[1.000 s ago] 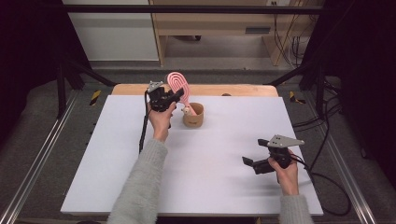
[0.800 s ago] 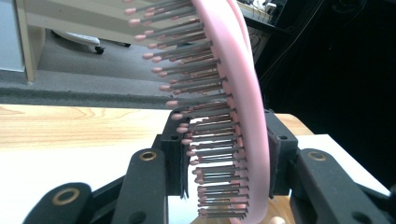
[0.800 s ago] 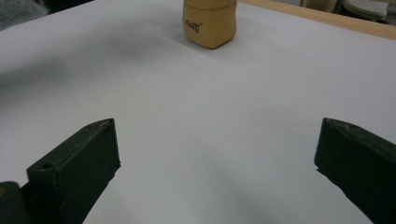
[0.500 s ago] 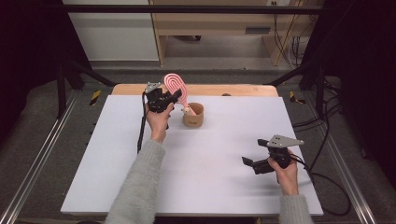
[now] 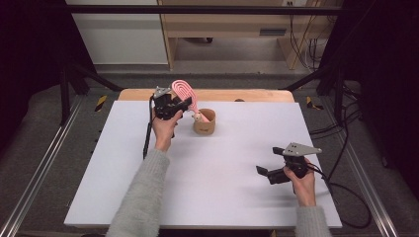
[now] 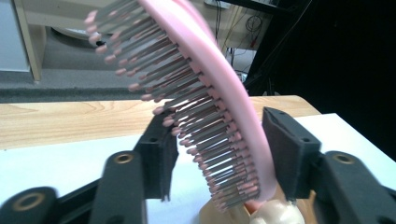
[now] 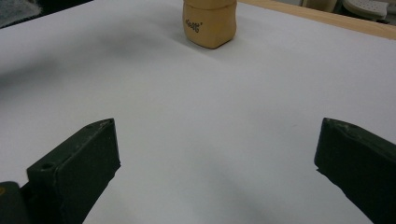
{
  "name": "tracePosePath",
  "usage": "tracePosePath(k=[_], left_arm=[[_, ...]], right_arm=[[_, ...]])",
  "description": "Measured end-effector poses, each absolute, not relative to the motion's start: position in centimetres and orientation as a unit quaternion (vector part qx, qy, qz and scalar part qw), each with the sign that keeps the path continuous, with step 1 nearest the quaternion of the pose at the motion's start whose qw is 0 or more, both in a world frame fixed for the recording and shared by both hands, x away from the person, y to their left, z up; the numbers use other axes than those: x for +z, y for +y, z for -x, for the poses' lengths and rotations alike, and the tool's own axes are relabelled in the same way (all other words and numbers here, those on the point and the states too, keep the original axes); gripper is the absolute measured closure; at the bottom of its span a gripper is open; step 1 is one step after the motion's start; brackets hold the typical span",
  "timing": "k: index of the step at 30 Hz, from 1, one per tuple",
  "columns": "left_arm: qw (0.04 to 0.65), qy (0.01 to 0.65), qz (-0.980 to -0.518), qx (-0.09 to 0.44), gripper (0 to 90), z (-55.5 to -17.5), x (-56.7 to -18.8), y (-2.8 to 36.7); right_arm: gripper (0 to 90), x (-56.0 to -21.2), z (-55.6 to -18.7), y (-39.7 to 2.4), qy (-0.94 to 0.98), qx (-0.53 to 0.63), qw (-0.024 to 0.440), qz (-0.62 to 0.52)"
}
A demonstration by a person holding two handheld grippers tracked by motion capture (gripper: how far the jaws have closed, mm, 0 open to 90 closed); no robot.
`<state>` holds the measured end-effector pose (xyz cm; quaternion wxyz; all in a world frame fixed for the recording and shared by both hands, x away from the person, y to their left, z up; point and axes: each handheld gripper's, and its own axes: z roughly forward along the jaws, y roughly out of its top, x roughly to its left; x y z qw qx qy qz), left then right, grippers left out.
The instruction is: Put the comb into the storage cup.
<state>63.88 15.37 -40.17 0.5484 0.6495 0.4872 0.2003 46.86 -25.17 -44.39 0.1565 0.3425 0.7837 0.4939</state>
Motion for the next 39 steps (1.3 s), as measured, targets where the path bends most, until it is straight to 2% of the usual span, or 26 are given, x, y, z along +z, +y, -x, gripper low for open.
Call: tracePosePath(k=[7,11,26,39], left_arm=[[0.542,0.475,-0.661,0.210,32.1,-63.5,-39.7,15.5],[0.539,0.469,-0.668,0.212,29.1,-63.0,-39.3,15.6],[0.528,0.437,-0.696,0.214,5.8,-60.5,-37.7,16.4],[0.531,0.408,-0.712,0.212,0.9,-57.4,-36.4,17.4]], right_arm=[[0.5,-44.4,-46.9,-25.2,0.784,0.494,0.156,-0.343],[0.5,-44.4,-46.9,-25.2,0.784,0.494,0.156,-0.343],[0.5,-44.4,-46.9,-25.2,0.783,0.495,0.157,-0.343],[0.5,-44.5,-46.9,-25.1,0.785,0.492,0.157,-0.344]])
